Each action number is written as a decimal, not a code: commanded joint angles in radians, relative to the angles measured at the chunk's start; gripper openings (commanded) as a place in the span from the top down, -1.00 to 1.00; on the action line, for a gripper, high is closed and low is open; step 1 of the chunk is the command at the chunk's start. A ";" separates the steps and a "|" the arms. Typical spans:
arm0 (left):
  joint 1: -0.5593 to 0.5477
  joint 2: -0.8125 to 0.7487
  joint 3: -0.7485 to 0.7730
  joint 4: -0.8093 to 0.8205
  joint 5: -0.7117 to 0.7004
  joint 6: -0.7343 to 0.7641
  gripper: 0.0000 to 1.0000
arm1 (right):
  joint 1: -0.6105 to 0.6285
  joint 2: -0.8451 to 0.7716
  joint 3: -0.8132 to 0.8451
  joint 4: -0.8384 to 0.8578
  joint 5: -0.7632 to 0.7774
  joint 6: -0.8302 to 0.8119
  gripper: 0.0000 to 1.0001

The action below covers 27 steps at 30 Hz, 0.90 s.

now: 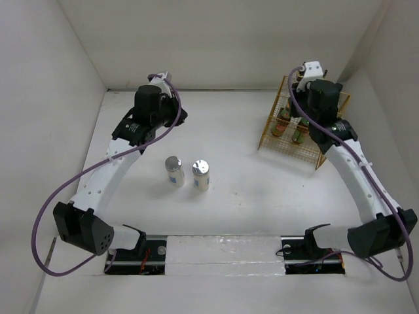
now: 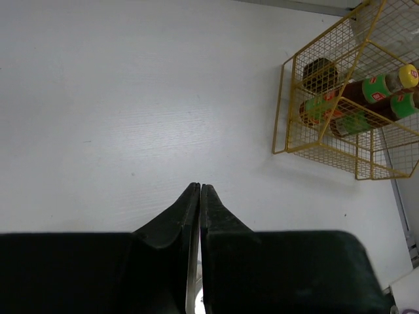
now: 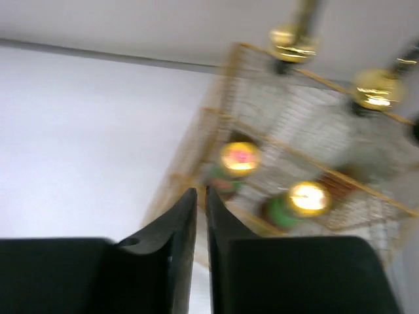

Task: Organize the condiment bottles

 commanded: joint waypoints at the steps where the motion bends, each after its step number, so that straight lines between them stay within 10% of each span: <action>1: -0.004 -0.055 -0.015 0.017 -0.030 0.008 1.00 | 0.122 -0.043 -0.030 -0.017 -0.105 0.005 0.75; 5: -0.004 -0.074 -0.015 -0.006 -0.070 0.008 1.00 | 0.412 0.012 -0.039 -0.075 -0.252 -0.060 0.92; 8: -0.004 -0.086 -0.029 -0.017 -0.090 0.008 0.94 | 0.516 0.067 -0.039 -0.085 -0.316 -0.087 -0.35; 11: -0.004 -0.095 -0.040 -0.038 -0.099 0.019 0.35 | 0.590 0.124 -0.039 -0.065 -0.387 -0.106 -0.99; 14: 0.005 -0.086 -0.040 -0.087 -0.117 0.029 0.03 | 0.653 0.200 0.000 -0.075 -0.415 -0.127 -0.99; 27: 0.024 -0.138 -0.069 -0.097 -0.119 0.030 -0.02 | 0.745 0.381 0.025 0.018 -0.372 -0.106 -0.94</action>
